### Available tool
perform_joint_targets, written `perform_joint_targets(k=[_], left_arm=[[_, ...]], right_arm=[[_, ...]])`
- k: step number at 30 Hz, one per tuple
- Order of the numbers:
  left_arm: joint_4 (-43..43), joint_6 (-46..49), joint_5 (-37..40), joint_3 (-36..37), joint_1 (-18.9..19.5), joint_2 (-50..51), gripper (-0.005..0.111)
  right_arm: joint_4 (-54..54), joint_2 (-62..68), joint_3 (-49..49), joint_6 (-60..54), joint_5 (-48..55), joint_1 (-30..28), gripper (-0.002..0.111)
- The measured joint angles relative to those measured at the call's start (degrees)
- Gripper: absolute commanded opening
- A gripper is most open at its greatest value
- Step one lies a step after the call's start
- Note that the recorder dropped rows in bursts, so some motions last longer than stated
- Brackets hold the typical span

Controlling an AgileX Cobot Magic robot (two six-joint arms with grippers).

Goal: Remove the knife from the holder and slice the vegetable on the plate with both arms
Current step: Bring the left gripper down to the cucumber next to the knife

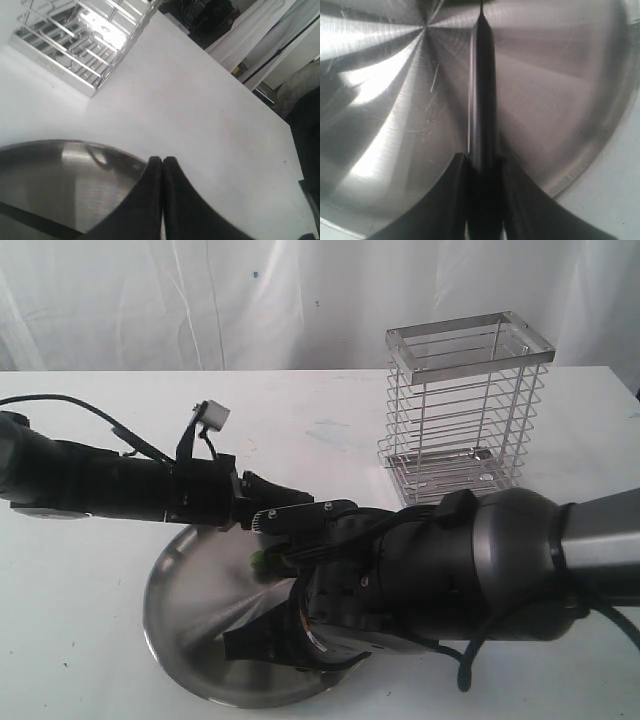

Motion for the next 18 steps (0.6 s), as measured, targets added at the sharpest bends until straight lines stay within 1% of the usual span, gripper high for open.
perform_joint_targets(k=[6,12,18], left_arm=[[0.0,-0.7,1.0,-3.3,-0.1,2.2,0.000],[0.0,-0.9,-3.6,-3.7,-0.1,3.6,0.000],[0.0,-1.1,-4.6,-3.8,-0.1,5.4,0.000]], right_arm=[[0.0,0.0,0.0,0.1,-0.2,0.0,0.000],[0.0,0.0,0.0,0.2,-0.3,0.0,0.000],[0.0,0.0,0.0,0.2,-0.4,0.0,0.000]])
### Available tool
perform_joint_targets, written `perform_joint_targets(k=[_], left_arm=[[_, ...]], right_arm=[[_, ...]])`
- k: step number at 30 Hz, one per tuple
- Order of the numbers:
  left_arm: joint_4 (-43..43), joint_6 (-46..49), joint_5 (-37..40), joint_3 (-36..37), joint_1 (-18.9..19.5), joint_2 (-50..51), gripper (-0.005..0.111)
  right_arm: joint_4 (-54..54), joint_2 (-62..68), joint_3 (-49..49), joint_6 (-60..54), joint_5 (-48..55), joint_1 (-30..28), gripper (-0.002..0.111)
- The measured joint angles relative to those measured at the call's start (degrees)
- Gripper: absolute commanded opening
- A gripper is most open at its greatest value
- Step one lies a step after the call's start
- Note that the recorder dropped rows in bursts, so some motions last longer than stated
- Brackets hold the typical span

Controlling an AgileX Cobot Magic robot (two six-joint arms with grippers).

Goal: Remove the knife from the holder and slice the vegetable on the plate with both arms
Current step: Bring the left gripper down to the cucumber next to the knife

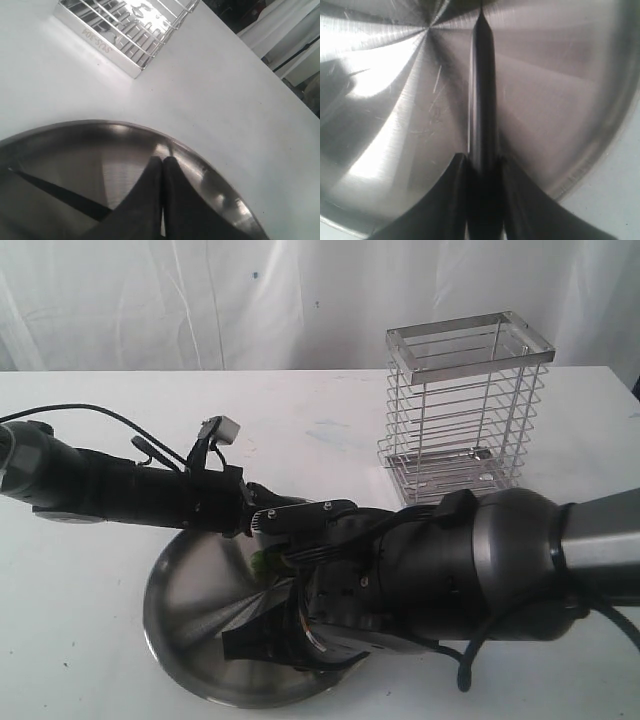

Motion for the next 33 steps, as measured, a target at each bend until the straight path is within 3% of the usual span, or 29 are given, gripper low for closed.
perform_joint_targets(k=[25,33], left_arm=[[0.0,-1.6,-2.8,-0.3,-0.1,0.9,0.000],[-0.1,-2.6,-7.4,-0.3,-0.3,0.9,0.000]], right_arm=[[0.1,0.0,0.0,-0.9,0.1,0.0,0.000],[0.1,0.0,0.0,-1.0,-0.1,0.0,0.000]])
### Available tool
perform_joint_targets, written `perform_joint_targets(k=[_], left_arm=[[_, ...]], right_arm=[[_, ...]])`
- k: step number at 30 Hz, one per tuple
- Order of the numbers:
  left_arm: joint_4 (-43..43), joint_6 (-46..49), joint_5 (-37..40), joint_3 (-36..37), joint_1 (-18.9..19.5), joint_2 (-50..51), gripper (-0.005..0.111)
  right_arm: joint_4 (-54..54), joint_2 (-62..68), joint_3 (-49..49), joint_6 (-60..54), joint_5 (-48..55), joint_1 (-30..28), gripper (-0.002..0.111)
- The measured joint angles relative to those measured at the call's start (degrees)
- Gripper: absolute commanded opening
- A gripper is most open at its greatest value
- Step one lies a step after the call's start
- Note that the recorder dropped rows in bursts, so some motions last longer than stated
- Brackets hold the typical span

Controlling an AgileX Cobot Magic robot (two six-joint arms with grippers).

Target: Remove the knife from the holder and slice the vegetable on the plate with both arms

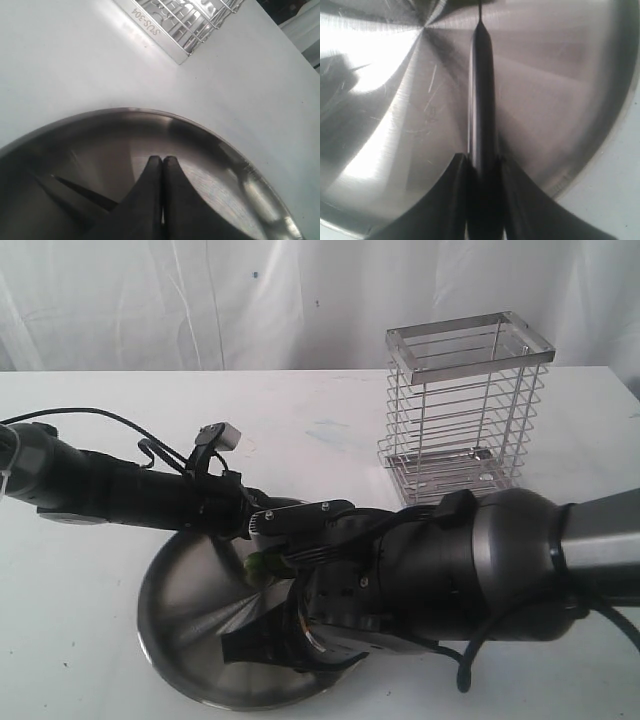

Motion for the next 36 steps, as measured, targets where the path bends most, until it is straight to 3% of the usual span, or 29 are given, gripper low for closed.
perform_joint_targets(k=[26,36], left_arm=[[3.7,-4.4,-4.0,-0.2,-0.2,-0.3,0.000],[3.7,-4.9,-0.8,-0.5,-0.2,1.5,0.000]], right_arm=[[1.3,1.4,0.0,-0.3,-1.5,0.0,0.000],[5.4,3.0,-0.5,-2.0,-1.7,0.0,0.000]])
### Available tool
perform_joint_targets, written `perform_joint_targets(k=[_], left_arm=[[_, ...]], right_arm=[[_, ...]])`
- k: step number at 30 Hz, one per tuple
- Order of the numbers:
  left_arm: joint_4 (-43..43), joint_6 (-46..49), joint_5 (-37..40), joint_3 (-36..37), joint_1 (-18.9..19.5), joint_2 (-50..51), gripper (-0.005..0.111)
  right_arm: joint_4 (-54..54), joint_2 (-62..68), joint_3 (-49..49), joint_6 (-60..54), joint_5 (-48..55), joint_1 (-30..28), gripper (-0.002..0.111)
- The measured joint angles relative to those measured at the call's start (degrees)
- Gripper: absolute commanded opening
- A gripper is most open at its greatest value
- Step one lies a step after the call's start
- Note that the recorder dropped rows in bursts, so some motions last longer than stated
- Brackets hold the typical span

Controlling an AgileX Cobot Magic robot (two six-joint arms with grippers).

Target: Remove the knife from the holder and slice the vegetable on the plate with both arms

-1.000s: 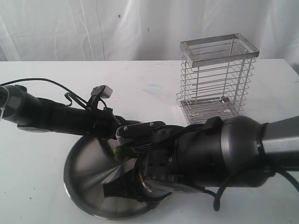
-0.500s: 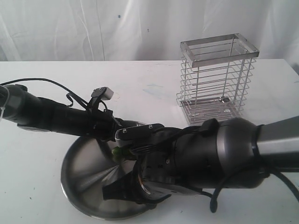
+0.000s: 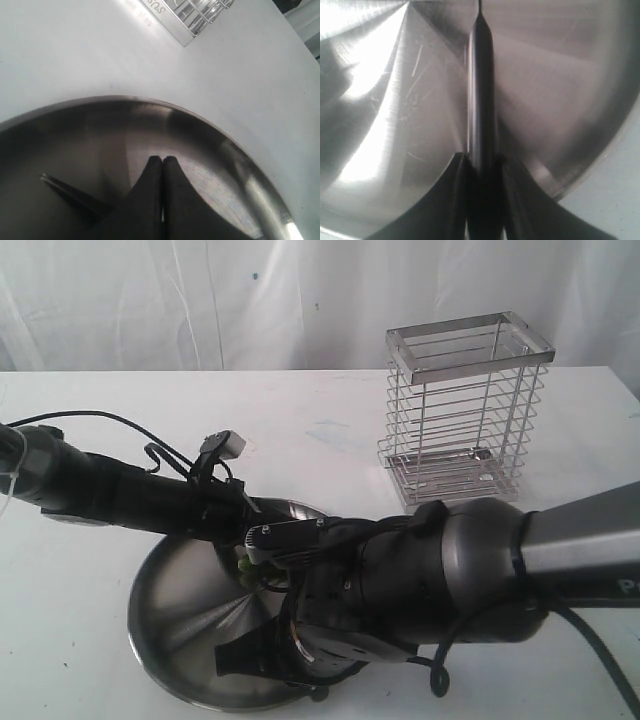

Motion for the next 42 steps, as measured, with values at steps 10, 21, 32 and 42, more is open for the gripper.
perform_joint_targets(k=[10,21,32,42], left_arm=[[2.3,-3.6,-0.7,-0.4,0.0,0.0,0.000],[3.0,-3.6,-0.1,-0.4,0.0,0.0,0.000],[2.5,-3.7,0.3,-0.4,0.1,0.0,0.000],[-3.6,-0.2,4.3,0.3,0.3,0.1,0.000]], right_arm=[[4.5,-0.3,-0.2,-4.5,2.4,0.0,0.000],[13.3,-1.2,-0.6,-14.0,3.4,-0.1,0.000],[18.8,-1.4,-0.6,-17.7,8.6,0.0,0.000],[19.1,-1.4,-0.6,-17.7,6.3,0.0,0.000]])
